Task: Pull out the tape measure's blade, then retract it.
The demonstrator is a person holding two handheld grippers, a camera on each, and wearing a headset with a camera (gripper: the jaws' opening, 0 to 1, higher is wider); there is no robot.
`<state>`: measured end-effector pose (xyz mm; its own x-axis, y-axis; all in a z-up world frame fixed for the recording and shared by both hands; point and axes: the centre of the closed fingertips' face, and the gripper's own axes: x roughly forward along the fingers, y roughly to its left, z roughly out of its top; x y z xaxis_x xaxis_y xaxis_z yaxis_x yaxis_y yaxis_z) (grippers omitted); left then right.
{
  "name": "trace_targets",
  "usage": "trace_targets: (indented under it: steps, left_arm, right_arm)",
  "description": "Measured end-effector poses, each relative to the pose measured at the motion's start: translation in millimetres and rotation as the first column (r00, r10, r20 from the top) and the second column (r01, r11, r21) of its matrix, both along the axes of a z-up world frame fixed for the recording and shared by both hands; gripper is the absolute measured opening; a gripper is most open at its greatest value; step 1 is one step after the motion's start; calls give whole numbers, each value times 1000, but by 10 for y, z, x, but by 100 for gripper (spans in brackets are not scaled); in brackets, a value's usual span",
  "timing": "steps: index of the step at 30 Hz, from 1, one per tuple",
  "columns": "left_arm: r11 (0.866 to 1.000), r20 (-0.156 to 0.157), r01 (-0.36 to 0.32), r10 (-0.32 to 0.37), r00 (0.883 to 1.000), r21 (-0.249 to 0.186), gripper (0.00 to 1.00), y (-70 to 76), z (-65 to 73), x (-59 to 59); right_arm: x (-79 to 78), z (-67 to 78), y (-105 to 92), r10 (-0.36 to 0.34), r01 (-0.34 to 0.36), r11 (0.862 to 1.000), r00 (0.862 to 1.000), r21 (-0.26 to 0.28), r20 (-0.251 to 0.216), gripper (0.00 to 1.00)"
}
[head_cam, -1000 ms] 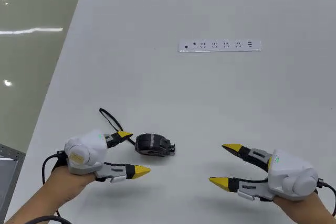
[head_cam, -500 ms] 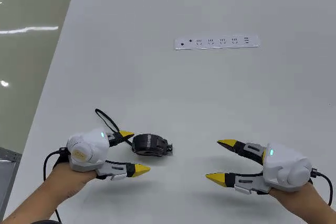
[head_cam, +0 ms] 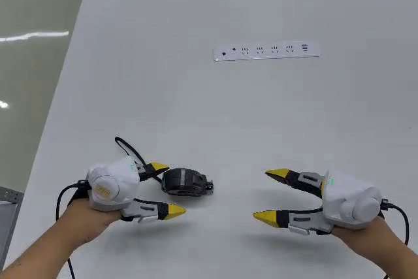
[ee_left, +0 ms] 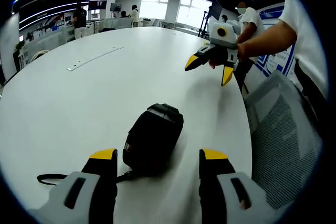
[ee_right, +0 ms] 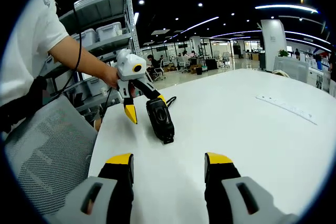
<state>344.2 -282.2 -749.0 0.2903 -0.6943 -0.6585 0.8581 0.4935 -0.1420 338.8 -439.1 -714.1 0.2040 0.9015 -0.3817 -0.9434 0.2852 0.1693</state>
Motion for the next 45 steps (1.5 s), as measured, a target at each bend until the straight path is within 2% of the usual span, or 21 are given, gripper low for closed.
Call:
trace_targets:
  steps: [14, 20, 38, 45]
  left_arm:
    - [1000, -14, 6, -6, 1000, 3, 55, -21, -55, 65]
    - [1000, -25, 11, -11, 1000, 9, 53, -24, -89, 59]
    - [1000, -22, 22, -22, 1000, 5, 48, -85, -124, 111]
    - [1000, -26, 26, -26, 999, 2, 42, -84, -123, 125]
  right_arm:
    - [15, -59, 105, 19, -19, 1000, 1000, 2, -21, 53]
    - [17, -92, 109, 20, -20, 1000, 999, 1, -37, 52]
    - [-5, -169, 140, 28, -27, 1000, 998, 2, -64, 50]
    - [-23, -192, 150, 30, -30, 1000, 997, 4, -69, 49]
